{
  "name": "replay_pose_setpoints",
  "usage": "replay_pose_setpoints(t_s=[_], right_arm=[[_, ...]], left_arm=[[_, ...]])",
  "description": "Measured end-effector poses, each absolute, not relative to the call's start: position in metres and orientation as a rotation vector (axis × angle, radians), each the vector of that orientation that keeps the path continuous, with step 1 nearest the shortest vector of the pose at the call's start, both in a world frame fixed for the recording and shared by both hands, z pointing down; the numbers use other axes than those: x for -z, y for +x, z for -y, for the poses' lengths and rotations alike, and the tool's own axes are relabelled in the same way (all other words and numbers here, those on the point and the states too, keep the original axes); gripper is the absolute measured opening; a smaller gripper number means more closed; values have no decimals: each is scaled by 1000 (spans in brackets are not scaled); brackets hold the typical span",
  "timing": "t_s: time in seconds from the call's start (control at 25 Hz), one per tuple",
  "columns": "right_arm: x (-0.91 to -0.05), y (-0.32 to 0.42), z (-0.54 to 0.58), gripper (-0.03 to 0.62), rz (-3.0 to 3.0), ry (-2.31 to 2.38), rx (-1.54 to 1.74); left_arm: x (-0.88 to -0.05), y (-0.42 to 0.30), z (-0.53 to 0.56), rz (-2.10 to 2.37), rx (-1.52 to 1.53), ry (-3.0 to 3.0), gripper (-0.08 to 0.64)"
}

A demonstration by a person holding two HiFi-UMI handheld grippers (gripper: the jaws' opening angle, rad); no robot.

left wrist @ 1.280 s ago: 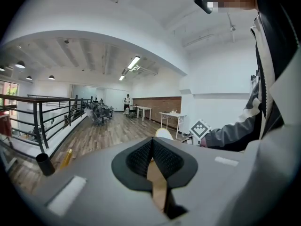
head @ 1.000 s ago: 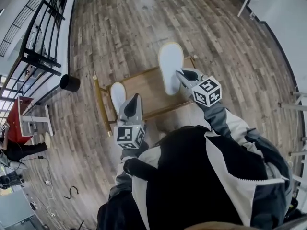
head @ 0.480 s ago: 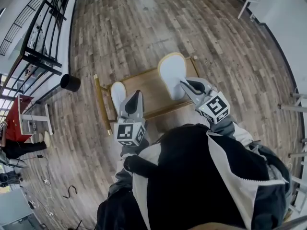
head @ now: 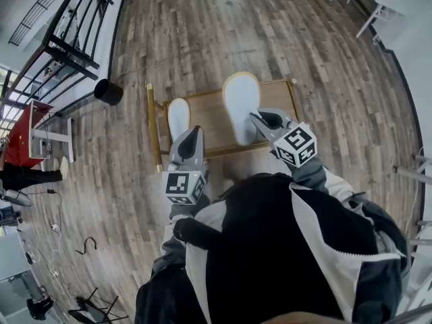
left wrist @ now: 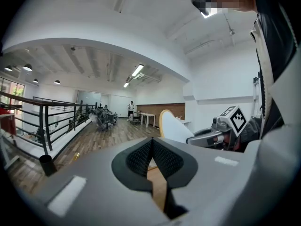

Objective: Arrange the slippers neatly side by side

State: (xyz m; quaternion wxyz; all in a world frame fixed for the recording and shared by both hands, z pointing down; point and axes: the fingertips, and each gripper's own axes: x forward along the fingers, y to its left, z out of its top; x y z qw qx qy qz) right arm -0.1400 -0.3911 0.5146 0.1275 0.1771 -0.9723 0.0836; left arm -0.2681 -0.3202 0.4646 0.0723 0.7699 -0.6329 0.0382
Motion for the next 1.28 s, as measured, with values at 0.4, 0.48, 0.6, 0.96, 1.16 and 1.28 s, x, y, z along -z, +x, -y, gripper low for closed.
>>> replay_pose_setpoints(t_s=[0.4,0.48,0.6,0.96,1.16,1.28], right_arm=[[-626,-259,398,21,2613,267,-394],[-651,-280,403,21,2561,246,-414],[-688,-305,406,21,2478,270,-526],[-760,-336,427,21,2244,383,-809],[-781,-344,432,23,2181,417,-878],[-786,-352,428,23,2174,396,-861]], left_arm=[[-464,-318,273,2081,-138,2114,15],[-464,-327,267,2119,-147,2072,15],[-468,-338,250,2146,-159,2038,15],[-475,-355,223,2172,-194,2001,15],[-480,-358,212,2170,-228,1976,15],[-484,-360,205,2167,-240,1959,15]])
